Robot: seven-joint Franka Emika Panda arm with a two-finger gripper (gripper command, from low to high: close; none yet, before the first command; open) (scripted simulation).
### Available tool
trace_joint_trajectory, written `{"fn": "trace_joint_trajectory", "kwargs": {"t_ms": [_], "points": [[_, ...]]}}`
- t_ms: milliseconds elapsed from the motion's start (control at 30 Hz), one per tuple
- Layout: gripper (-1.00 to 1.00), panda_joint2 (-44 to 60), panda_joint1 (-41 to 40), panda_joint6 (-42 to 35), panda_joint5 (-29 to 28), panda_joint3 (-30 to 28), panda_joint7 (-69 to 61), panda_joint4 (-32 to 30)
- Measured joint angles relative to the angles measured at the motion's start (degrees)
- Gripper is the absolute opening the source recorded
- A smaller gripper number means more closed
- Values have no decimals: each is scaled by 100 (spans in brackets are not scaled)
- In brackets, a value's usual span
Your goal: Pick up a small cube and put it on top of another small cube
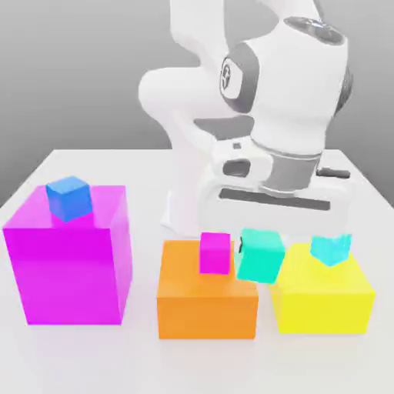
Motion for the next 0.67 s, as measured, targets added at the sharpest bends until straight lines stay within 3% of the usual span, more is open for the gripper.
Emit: {"fn": "trace_joint_trajectory", "kwargs": {"t_ms": [367, 567, 600, 667], "points": [[-100, -2238, 114, -537, 866, -651, -638, -1548], [-100, -1525, 95, 696, 988, -618, -705, -2053], [100, -1430, 90, 834, 994, -607, -708, -2095], [100, -1430, 90, 834, 994, -607, -709, -2095]]}}
